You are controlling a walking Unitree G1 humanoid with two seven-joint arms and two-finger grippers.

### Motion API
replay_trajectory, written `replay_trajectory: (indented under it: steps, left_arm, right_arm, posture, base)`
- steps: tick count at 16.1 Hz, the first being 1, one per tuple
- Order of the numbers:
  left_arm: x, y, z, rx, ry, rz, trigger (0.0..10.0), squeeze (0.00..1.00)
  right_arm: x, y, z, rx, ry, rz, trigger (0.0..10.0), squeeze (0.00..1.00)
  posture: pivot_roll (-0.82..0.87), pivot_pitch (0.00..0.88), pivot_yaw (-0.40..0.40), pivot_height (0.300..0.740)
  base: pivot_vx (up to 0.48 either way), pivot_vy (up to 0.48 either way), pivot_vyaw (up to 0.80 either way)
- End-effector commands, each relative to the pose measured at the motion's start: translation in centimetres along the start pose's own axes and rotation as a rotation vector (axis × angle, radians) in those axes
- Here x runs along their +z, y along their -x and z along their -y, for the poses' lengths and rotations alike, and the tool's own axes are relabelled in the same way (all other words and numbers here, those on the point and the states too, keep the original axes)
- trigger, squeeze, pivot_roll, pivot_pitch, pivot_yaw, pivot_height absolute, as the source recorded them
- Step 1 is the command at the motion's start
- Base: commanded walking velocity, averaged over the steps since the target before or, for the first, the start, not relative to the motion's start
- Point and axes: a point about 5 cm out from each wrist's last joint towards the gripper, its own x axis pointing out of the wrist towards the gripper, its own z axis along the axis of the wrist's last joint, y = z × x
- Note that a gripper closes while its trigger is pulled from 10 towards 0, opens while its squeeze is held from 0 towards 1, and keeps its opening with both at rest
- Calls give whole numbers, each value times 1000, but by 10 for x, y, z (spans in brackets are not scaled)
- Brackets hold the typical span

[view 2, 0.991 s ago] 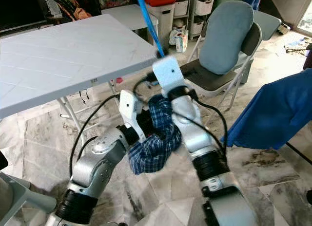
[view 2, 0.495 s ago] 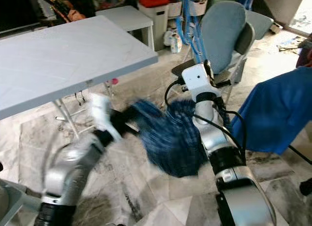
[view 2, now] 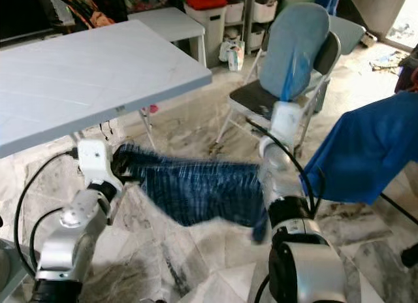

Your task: Hang hanger

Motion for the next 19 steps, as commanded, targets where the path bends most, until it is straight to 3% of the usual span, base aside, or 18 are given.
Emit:
replay_trajectory:
  steps: [1,2,4,6,7,10,12,13,14,16,17,19]
  left_arm:
    - [5,-1,5,-31,-6,25,0,0]
    - [4,-1,10,-65,-10,17,0,0]
    - [-18,4,38,-243,-64,-102,0,0]
    - [-28,10,57,-348,-94,-151,0,0]
    - [-32,14,69,-420,-88,-175,0,0]
    - [-22,25,92,-610,16,-144,0,0]
    - [-17,32,101,-729,-4,-126,0,0]
    - [-13,29,103,-738,-27,-107,0,0]
    - [-6,24,104,-717,-21,-78,0,0]
    - [-1,19,103,-683,-24,-54,0,0]
    - [2,13,100,-637,-26,-36,0,0]
    - [3,12,99,-629,-25,-27,0,0]
  right_arm:
    - [14,1,-10,61,-46,67,10000,0]
    - [17,1,-13,80,-61,87,10000,0]
    - [26,3,-29,104,-301,107,10000,0]
    - [32,2,-38,118,-419,87,10000,0]
    - [39,3,-42,153,-528,106,10000,0]
    - [63,10,-43,267,-608,298,10000,0]
    - [75,14,-45,344,-573,411,10000,0]
    - [83,16,-50,375,-505,465,10000,0]
    - [90,17,-56,425,-610,481,10000,0]
    - [89,15,-62,465,-932,379,10000,0]
    - [88,14,-70,542,-1266,284,10000,0]
    - [96,20,-73,658,-1445,301,10000,0]
  posture:
    - [-81,16,1,740]
    - [-81,16,1,740]
    - [-82,11,3,740]
    - [-80,9,4,740]
    - [-79,9,3,740]
    - [-79,8,0,740]
    - [-79,10,2,740]
    - [-77,10,5,740]
    - [-75,10,8,740]
    - [-77,9,14,740]
    - [-77,9,15,740]
    - [-71,11,12,740]
  base:
    - [0,0,0]
    - [0,0,0]
    - [0,0,0]
    - [0,0,0]
    - [0,0,0]
    - [0,0,0]
    - [0,0,0]
    - [0,0,0]
    - [0,0,0]
    - [0,0,0]
    - [0,0,0]
    - [0,0,0]
